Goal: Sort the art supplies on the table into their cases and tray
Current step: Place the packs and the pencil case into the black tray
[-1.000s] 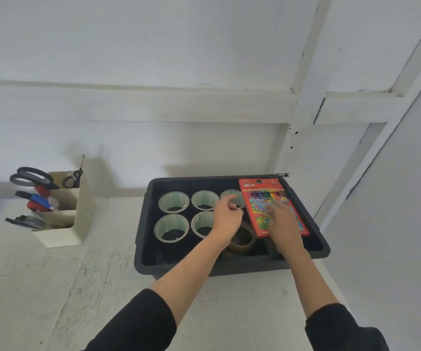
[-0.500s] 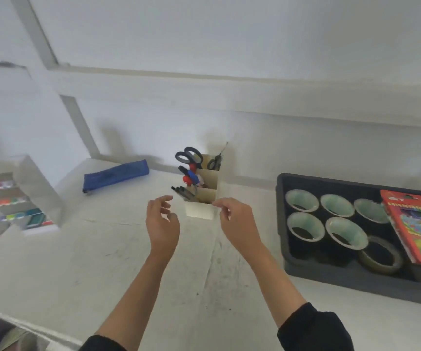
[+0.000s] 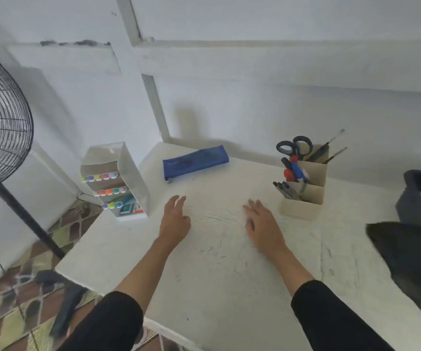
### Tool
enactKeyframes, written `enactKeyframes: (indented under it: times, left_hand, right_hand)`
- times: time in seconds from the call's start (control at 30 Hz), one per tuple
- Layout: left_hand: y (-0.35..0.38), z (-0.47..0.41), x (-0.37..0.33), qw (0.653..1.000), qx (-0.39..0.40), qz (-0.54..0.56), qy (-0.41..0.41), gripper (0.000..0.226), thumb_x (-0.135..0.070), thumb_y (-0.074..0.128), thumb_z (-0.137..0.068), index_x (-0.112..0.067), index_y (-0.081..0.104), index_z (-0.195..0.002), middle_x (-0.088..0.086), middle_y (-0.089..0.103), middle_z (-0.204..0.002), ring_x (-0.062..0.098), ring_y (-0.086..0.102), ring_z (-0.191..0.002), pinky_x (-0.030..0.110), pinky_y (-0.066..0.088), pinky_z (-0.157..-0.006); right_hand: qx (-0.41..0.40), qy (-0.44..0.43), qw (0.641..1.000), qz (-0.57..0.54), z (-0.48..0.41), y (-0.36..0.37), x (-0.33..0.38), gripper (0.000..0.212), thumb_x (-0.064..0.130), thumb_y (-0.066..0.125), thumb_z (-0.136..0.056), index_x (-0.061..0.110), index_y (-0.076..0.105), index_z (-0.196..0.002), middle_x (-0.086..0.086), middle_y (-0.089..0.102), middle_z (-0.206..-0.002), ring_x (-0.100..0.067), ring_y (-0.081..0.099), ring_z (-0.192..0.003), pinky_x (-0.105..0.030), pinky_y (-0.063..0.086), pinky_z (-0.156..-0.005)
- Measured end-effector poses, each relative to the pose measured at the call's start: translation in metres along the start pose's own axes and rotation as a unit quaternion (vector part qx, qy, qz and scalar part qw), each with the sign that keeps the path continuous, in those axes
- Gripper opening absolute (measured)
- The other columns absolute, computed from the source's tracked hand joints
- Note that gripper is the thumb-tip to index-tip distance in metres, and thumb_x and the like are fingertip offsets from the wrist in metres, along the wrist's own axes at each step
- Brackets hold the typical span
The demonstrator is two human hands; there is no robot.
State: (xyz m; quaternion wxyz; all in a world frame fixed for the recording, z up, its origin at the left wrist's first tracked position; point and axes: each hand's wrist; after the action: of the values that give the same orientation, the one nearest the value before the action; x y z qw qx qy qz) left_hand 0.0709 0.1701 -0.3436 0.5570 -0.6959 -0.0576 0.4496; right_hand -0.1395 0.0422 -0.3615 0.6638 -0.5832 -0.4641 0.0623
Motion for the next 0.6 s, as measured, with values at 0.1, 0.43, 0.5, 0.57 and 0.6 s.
enactKeyframes:
  times: [0.1, 0.43, 0.5, 0.57, 0.6]
  left_hand:
    - [-0.005, -0.041, -0.004, 0.999, -0.007, -0.046, 0.014, 0.066, -0.007, 0.051, -0.093, -0.017, 0.021, -0.150, 0.005, 0.008, -0.160, 0.025, 0.009, -0.146, 0.040, 0.019, -0.116]
    - [-0.003, -0.136, 0.001, 0.994, -0.036, -0.105, -0.004, 0.056, -0.012, 0.038, -0.099, -0.020, 0.019, -0.151, 0.008, 0.007, -0.160, 0.026, 0.001, -0.147, 0.046, 0.014, -0.116]
    - [0.000, -0.140, 0.005, 0.995, -0.060, -0.082, 0.002, 0.049, -0.010, 0.038, -0.100, -0.019, 0.031, -0.149, 0.009, 0.018, -0.158, 0.028, 0.007, -0.147, 0.044, 0.020, -0.115]
    - [0.004, -0.136, 0.006, 0.993, -0.092, -0.079, 0.006, 0.044, -0.010, 0.037, -0.101, -0.018, 0.041, -0.144, 0.008, 0.029, -0.155, 0.029, 0.015, -0.145, 0.044, 0.026, -0.111]
    - [0.006, -0.132, 0.004, 0.991, -0.109, -0.079, 0.006, 0.041, -0.011, 0.038, -0.101, -0.018, 0.045, -0.141, 0.007, 0.035, -0.151, 0.029, 0.021, -0.142, 0.044, 0.028, -0.109]
  right_hand:
    - [-0.012, -0.004, 1.000, 0.013, 0.000, 0.004, -0.001, 0.045, 0.015, 0.039, -0.098, 0.012, 0.040, -0.143, -0.002, 0.028, -0.154, -0.018, 0.016, -0.145, -0.024, 0.006, -0.115]
    - [-0.044, -0.008, 0.999, 0.025, -0.006, 0.012, -0.008, 0.043, 0.013, 0.045, -0.094, 0.014, 0.048, -0.137, -0.001, 0.036, -0.150, -0.018, 0.025, -0.142, -0.038, 0.022, -0.116]
    - [-0.041, -0.006, 0.999, 0.025, -0.007, 0.013, -0.009, 0.043, 0.014, 0.045, -0.094, 0.016, 0.047, -0.138, 0.001, 0.035, -0.150, -0.016, 0.024, -0.142, -0.037, 0.021, -0.116]
    - [-0.040, -0.006, 0.999, 0.026, -0.007, 0.012, -0.009, 0.043, 0.014, 0.045, -0.095, 0.016, 0.047, -0.138, 0.001, 0.035, -0.150, -0.015, 0.023, -0.142, -0.037, 0.021, -0.117]
    - [-0.039, -0.008, 0.999, 0.030, -0.007, 0.011, -0.008, 0.043, 0.014, 0.045, -0.095, 0.016, 0.047, -0.138, 0.001, 0.035, -0.150, -0.016, 0.023, -0.142, -0.038, 0.021, -0.117]
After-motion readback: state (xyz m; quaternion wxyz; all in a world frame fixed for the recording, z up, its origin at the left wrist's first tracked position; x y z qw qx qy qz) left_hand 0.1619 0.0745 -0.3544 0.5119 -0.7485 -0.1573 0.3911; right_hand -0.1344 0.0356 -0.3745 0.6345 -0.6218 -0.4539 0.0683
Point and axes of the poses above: each hand's wrist, its own z-axis away from the middle knuckle, its own y-axis out of the palm, x = y × z
